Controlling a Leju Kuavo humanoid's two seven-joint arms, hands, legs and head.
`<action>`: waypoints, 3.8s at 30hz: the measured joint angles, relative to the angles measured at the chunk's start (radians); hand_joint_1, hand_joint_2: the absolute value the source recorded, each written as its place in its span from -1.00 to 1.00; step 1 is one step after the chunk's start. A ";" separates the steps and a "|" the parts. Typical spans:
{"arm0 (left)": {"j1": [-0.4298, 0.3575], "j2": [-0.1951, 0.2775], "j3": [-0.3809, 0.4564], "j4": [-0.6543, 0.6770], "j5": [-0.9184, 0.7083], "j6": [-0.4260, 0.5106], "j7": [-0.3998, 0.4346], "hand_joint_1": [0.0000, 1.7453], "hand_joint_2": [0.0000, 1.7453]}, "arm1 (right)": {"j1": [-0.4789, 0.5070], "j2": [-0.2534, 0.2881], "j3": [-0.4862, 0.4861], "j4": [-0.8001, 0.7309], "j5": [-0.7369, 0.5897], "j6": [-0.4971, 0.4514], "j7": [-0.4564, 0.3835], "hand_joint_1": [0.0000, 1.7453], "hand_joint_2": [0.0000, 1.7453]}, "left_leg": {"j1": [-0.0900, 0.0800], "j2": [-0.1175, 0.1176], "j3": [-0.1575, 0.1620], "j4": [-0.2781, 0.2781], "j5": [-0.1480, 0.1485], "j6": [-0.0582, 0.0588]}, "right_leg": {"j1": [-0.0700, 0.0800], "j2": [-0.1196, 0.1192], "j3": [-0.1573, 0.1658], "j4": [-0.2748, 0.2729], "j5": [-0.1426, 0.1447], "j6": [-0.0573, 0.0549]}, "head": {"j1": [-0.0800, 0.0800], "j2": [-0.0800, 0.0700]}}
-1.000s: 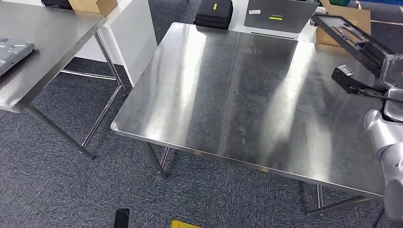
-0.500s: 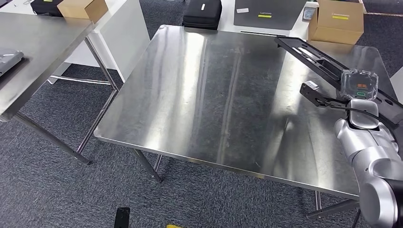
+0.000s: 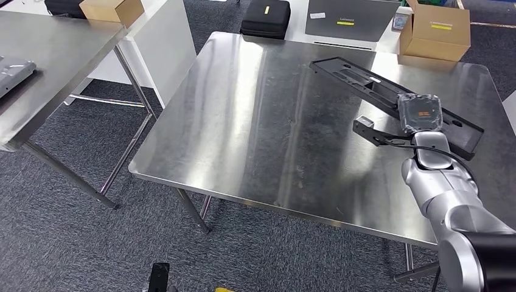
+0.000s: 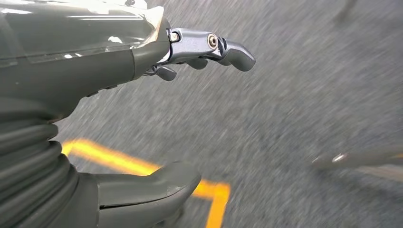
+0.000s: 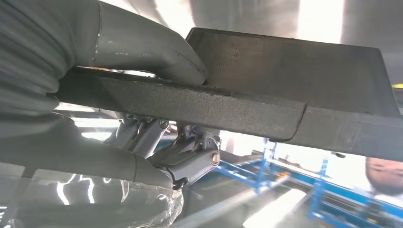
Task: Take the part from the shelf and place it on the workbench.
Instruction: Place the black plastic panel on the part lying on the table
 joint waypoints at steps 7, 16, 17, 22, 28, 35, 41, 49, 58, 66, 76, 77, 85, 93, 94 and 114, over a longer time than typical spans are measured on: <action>-0.001 -0.001 -0.002 0.000 -0.030 0.029 -0.042 -1.00 1.00 | 0.034 0.022 0.072 0.000 0.000 -0.003 -0.003 0.98 1.00 | -0.005 0.000 -0.005 0.011 -0.004 0.006 | -0.003 0.000 0.001 0.000 0.000 0.000 | 0.000 0.000; 0.000 -0.001 -0.003 0.000 -0.021 0.022 -0.038 -1.00 1.00 | 0.047 0.030 0.083 0.000 -0.001 -0.016 0.001 0.98 1.00 | -0.005 0.000 -0.008 0.018 -0.007 0.011 | -0.003 -0.001 0.002 -0.001 0.000 0.001 | 0.000 0.000; 0.001 -0.002 -0.003 0.000 -0.020 0.021 -0.037 -1.00 1.00 | 0.047 0.030 0.083 0.000 -0.001 -0.019 0.007 0.98 1.00 | -0.005 0.000 -0.008 0.018 -0.007 0.011 | -0.003 -0.001 0.002 -0.001 0.000 0.001 | 0.000 0.000; 0.001 -0.002 -0.003 0.000 -0.021 0.016 -0.031 -1.00 1.00 | 0.049 0.023 0.084 0.000 -0.001 -0.042 0.026 0.98 1.00 | -0.005 0.000 -0.008 0.018 -0.007 0.011 | -0.003 -0.001 0.002 -0.001 0.000 0.001 | 0.000 0.000; 0.002 -0.002 -0.003 0.000 -0.021 0.013 -0.029 -1.00 1.00 | 0.054 0.010 0.084 0.000 0.000 -0.053 0.033 0.98 1.00 | -0.005 0.000 -0.008 0.018 -0.007 0.011 | -0.003 -0.001 0.002 -0.001 0.000 0.001 | 0.000 0.000; 0.002 -0.003 -0.003 0.000 -0.021 0.013 -0.029 -1.00 1.00 | 0.059 0.006 0.084 0.000 0.000 -0.053 0.034 0.98 1.00 | -0.005 0.000 -0.008 0.018 -0.007 0.011 | -0.003 -0.001 0.002 -0.001 0.000 0.001 | 0.000 0.000; 0.002 -0.005 -0.003 0.000 -0.022 0.013 -0.026 -1.00 1.00 | 0.060 0.005 0.084 0.000 0.000 -0.054 0.042 0.98 1.00 | -0.006 0.000 -0.008 0.018 -0.007 0.011 | -0.003 -0.001 0.002 -0.001 0.000 0.001 | 0.000 0.000; 0.003 -0.005 -0.015 0.000 -0.052 0.030 -0.051 -1.00 1.00 | 0.060 -0.003 0.094 0.000 0.000 -0.063 0.053 0.98 1.00 | -0.006 0.000 -0.008 0.018 -0.007 0.011 | -0.003 -0.001 0.002 -0.001 0.000 0.001 | 0.000 0.000; 0.003 -0.008 -0.020 0.000 -0.029 0.040 -0.089 -1.00 -0.50 | 0.059 -0.007 0.102 0.000 0.000 -0.064 0.053 -1.00 -1.00 | -0.006 0.000 -0.008 0.018 -0.007 0.011 | -0.003 -0.001 0.002 -0.001 0.000 0.001 | 0.000 0.000; 0.003 -0.011 -0.016 0.000 -0.029 0.044 -0.054 -1.00 -1.00 | 0.058 -0.008 0.107 0.000 0.000 -0.064 0.061 -1.00 -1.00 | -0.006 0.000 -0.008 0.018 -0.007 0.011 | -0.004 -0.001 0.002 -0.001 0.000 0.001 | 0.000 0.000; 0.003 -0.014 -0.014 0.000 -0.021 0.043 -0.045 -1.00 -1.00 | 0.058 -0.009 0.109 0.000 0.000 -0.064 0.067 -1.00 -1.00 | -0.006 0.000 -0.008 0.018 -0.007 0.011 | -0.004 -0.001 0.003 -0.001 0.000 0.001 | 0.000 0.000; 0.003 -0.015 -0.014 0.000 -0.021 0.043 -0.042 -1.00 -1.00 | 0.058 -0.009 0.109 0.000 0.000 -0.063 0.067 -1.00 -1.00 | -0.006 0.000 -0.008 0.018 -0.007 0.011 | -0.004 -0.001 0.003 -0.001 0.000 0.001 | 0.000 0.000; 0.003 -0.015 -0.012 0.000 -0.017 0.021 -0.029 -1.00 -1.00 | 0.029 -0.011 0.037 -0.025 -0.128 -0.006 -0.100 -1.00 -1.00 | -0.006 0.000 -0.008 0.018 -0.007 0.011 | -0.004 -0.001 0.003 -0.001 0.000 0.001 | 0.000 0.000; 0.003 -0.015 -0.011 0.000 -0.016 0.018 -0.027 -1.00 -1.00 | -0.036 -0.023 -0.028 -0.048 -0.156 0.026 -0.126 -1.00 -1.00 | -0.006 0.000 -0.008 0.019 -0.007 0.011 | -0.005 -0.001 0.003 -0.001 0.000 0.001 | 0.000 0.000; 0.003 -0.015 -0.011 0.000 -0.016 0.017 -0.027 -1.00 -1.00 | -0.038 -0.024 -0.031 -0.049 -0.160 0.026 -0.127 -1.00 -1.00 | -0.006 0.000 -0.008 0.019 -0.007 0.011 | -0.005 -0.001 0.003 -0.001 0.000 0.001 | 0.000 0.000; 0.036 0.001 0.044 0.010 0.083 -0.004 -0.001 -1.00 -1.00 | -0.429 -0.206 -0.143 -0.090 -0.174 0.187 -0.081 -1.00 -1.00 | -0.009 -0.006 -0.009 0.021 -0.009 0.014 | -0.006 -0.007 0.003 -0.002 -0.001 0.002 | 0.000 0.000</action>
